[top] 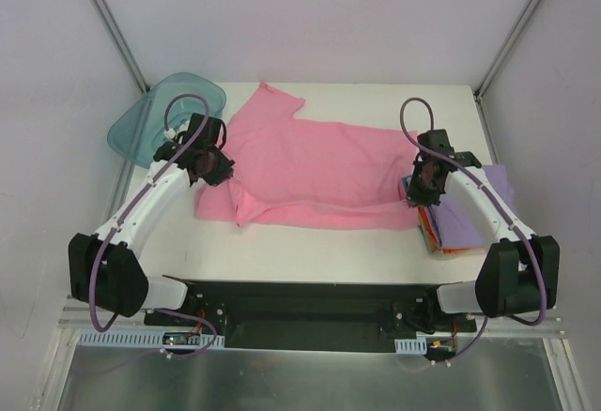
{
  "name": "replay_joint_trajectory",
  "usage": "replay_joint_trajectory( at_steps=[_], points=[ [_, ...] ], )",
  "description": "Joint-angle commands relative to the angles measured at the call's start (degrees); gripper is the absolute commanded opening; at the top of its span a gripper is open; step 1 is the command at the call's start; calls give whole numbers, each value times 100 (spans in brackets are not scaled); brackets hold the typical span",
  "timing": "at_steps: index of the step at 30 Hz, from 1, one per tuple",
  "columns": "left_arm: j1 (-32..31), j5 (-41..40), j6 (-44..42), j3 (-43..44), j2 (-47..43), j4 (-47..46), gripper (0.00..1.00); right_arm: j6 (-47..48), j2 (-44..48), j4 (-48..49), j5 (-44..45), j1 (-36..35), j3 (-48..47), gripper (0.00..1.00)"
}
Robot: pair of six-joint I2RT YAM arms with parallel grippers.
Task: Fold and stack the t-shirts
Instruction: Fold the flattened tshirt in 1/3 of the way
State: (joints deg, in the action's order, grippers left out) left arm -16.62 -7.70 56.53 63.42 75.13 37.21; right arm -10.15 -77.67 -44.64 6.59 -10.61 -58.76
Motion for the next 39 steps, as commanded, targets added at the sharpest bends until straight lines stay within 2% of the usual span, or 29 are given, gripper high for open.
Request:
replay_joint_trajectory(
  at_steps=[1,9,20,23,25,26,27,28,30,31,33,35,39],
  points=[
    [115,-117,-283,601,500,-109,0,207,-187,43,-131,182,-399,2],
    [317,58,-512,1366,1310,-118,0,207,-468,351,-36,235,-715,4],
    [458,-223,-503,2059,2154,-118,0,75,-1057,237,176,446,-1058,4],
    [484,-100,-590,2349,2549,-118,0,75,-1119,351,220,446,-1006,9],
    [484,14,-687,2595,2865,-109,1,57,-1101,544,229,437,-971,16],
    [484,84,-757,2684,2962,-109,9,66,-1093,597,177,437,-962,22],
    [484,224,-810,2745,3085,-118,18,75,-1049,632,132,428,-962,24],
    [484,304,-915,2824,3130,-109,45,92,-1014,641,80,437,-953,25],
    [476,497,-1004,2808,3078,-118,66,162,-874,667,-105,411,-944,39],
    [476,594,-1047,2703,3017,-118,81,189,-812,676,-131,393,-927,44],
    [467,647,-1100,2554,2728,-118,94,250,-628,615,-193,332,-892,94],
    [441,726,-1171,2229,2324,-126,97,277,-487,606,-394,253,-830,97],
    [379,709,-1294,1508,1567,-223,99,233,-30,667,-264,-500,-663,97]
  ],
)
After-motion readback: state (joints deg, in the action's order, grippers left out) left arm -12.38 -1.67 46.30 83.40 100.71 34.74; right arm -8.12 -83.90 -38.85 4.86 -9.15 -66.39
